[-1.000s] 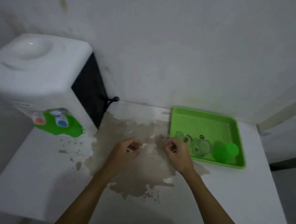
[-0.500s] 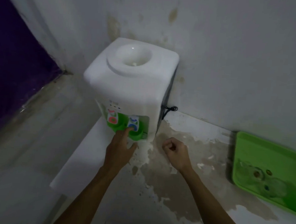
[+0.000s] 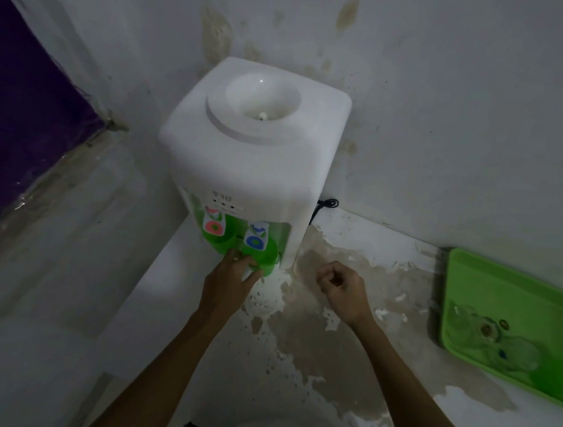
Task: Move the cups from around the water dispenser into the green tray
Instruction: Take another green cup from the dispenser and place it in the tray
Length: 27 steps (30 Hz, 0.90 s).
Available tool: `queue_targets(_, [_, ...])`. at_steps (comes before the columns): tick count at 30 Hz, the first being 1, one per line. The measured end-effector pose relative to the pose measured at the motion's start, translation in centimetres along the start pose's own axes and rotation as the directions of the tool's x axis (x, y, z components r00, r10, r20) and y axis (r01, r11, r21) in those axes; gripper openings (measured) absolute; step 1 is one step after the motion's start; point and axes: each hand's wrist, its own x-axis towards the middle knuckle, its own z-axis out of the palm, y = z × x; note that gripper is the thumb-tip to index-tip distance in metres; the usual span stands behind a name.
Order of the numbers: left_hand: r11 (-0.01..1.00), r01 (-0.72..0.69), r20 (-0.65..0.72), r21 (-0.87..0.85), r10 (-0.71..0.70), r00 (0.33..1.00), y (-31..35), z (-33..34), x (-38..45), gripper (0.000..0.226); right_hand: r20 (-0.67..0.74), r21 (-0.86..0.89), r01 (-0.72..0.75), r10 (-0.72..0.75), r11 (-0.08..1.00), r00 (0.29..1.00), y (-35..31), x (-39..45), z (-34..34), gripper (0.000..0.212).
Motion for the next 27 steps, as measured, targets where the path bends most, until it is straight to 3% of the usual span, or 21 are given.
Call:
queue_targets(7, [0.989,0.099,0.064,-0.107,-0.092,0.994,0.5,0.6,-2.8,0.026,0.02,-0.004,-0.028,0.028,1.0,0.999,2.4,-2.3,-1.3,0.017])
queue_targets(12, [0.977,-0.016,0.103,-0.214,0.039,0.994,5.3,2.7,-4.9,0.022,-0.02,0.051,-0.058,0.059,0.997,0.998,3.9,-5.6,-3.9,0.021])
queue_targets(15, [0.94,-0.093,0.115,-0.327,0.138,0.984,9.5,4.1,-5.4,0.022,-0.041,0.25,-0.136,0.15,0.959,0.988,4.6,-7.2,-6.1,0.005])
queue_targets(19, [0.875,-0.194,0.098,-0.443,0.262,0.96,16.0,6.3,-6.8,0.017,0.122,0.601,-0.394,0.408,0.695,0.905,5.6,-8.9,-10.3,0.036])
queue_targets(23, [0.837,-0.268,0.104,-0.477,0.357,0.928,21.3,9.6,-8.4,0.015,0.317,0.821,-0.458,0.394,0.342,0.863,7.6,-10.8,-15.0,0.058])
queue_targets(27, [0.836,-0.274,0.177,-0.475,0.396,0.901,25.1,13.1,-9.4,0.014,0.284,0.882,-0.414,0.447,0.226,0.848,10.7,-12.1,-19.0,0.06])
